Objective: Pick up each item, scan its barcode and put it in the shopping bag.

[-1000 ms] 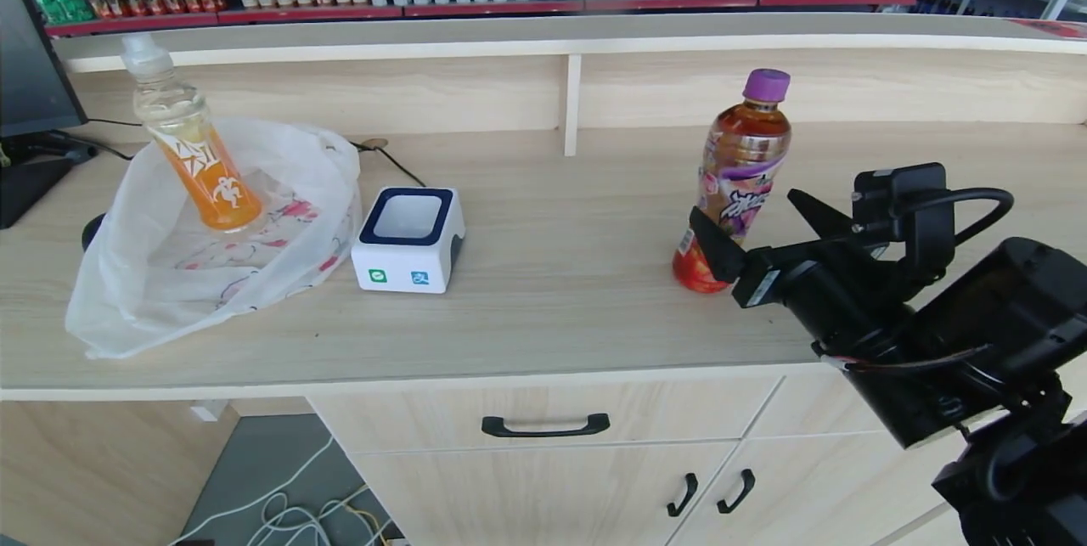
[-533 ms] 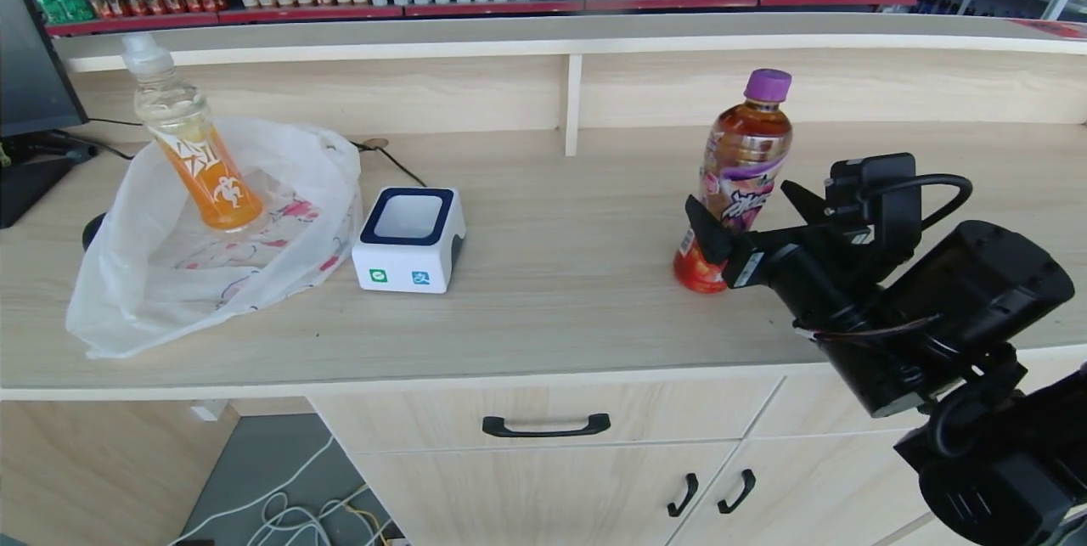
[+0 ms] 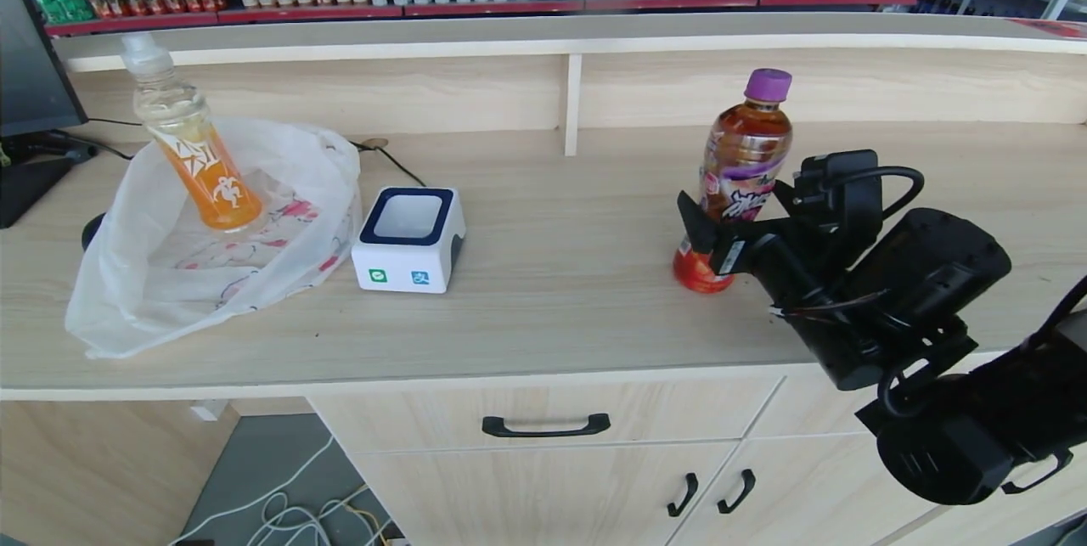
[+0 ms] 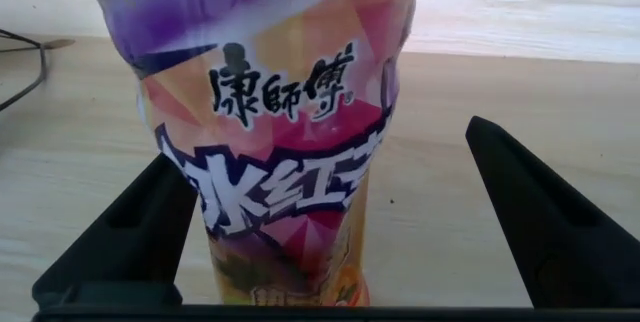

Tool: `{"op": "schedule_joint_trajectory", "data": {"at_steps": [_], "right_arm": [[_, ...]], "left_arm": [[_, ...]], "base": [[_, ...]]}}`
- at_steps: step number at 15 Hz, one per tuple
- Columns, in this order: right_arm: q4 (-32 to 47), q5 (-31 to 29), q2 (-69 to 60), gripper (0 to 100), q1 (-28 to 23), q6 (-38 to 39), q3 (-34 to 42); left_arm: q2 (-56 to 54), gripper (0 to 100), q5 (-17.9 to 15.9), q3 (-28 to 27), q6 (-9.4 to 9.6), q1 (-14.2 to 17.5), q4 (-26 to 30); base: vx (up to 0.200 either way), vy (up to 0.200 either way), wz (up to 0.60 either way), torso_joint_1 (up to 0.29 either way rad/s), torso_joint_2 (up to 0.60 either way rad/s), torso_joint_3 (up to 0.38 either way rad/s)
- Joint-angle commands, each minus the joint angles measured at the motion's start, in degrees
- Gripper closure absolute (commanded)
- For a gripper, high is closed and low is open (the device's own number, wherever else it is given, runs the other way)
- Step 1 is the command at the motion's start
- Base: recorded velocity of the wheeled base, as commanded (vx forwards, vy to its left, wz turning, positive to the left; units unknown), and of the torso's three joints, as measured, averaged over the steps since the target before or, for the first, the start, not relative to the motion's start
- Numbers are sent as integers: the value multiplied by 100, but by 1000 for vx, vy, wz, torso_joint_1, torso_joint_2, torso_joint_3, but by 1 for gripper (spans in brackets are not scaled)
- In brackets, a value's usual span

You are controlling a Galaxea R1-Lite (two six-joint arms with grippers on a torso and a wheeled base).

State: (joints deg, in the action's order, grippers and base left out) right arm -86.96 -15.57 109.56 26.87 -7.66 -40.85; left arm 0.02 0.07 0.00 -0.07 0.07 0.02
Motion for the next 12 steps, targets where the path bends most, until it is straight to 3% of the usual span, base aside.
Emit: {"op": "schedule_joint_trajectory", "data": {"at_steps": [1,4,11,12], "right_arm": [[109,1,31,0,11,1,-222],[460,1,31,0,29,1,-547],[469,-8,39,0,47,1,-547],[469,-8,39,100,47,1,-529]], "left_arm": [[-2,0,1,0,-1,1,6],[-2,0,1,0,-1,1,-2],[-2,0,1,0,-1,1,6],[-2,0,1,0,-1,1,6]], "base": [[0,0,0,0,0,0],[0,0,0,0,0,0],[0,0,0,0,0,0],[0,0,0,0,0,0]]}}
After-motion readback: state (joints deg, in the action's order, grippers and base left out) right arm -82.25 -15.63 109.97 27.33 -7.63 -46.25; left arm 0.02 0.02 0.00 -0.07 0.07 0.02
